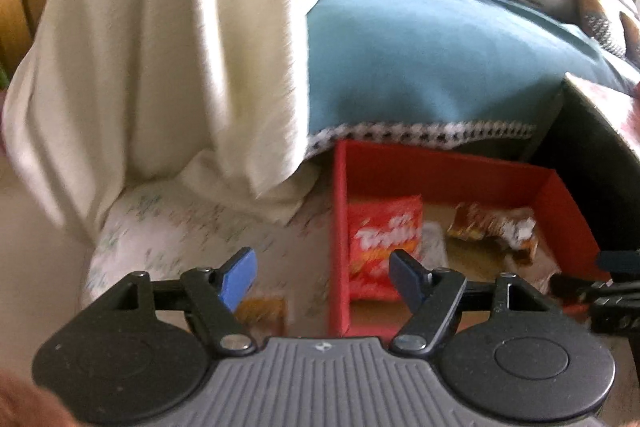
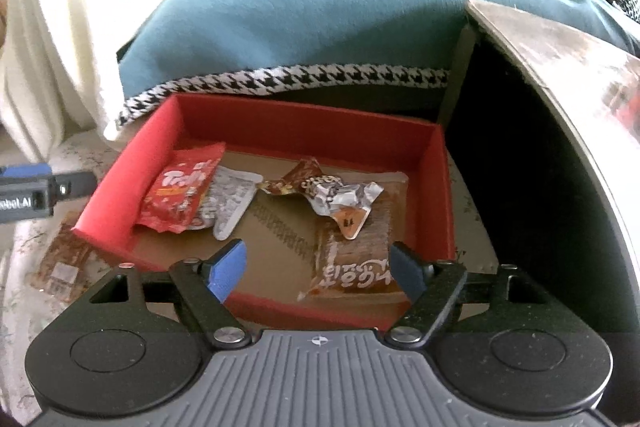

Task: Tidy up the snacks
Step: 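Withdraw both open grippers from the box toward the remaining snacks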

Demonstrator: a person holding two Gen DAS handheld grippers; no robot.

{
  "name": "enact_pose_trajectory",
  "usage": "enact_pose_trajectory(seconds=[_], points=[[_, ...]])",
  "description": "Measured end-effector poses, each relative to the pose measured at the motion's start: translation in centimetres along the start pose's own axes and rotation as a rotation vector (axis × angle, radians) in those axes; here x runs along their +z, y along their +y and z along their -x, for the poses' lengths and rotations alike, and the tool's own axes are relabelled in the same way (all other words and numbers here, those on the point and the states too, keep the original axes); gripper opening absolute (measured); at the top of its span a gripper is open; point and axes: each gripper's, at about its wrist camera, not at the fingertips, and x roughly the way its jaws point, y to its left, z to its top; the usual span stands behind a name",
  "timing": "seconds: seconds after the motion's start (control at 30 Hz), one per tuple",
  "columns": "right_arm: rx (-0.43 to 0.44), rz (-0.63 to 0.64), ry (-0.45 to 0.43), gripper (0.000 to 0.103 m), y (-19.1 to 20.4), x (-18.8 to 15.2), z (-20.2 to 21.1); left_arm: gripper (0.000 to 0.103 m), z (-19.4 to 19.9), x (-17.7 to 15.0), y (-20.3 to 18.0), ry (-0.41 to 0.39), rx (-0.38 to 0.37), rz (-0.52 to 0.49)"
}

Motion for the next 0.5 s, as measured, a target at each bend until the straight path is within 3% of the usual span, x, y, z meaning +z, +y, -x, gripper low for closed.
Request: enact_pose_trajectory(seconds=[0.27,0.5], points=[[0.027,0.038,-0.036,0.086,1.8,-1.1,2.5,0.071,0.8,-2.8,2.3,0.059,0.043,0.025],[0.036,0.050,-0.025,0.087,2.1,-3.0,3.7,0.071,-1.8,-4.4,3.3,0.154,0.096,0.042]])
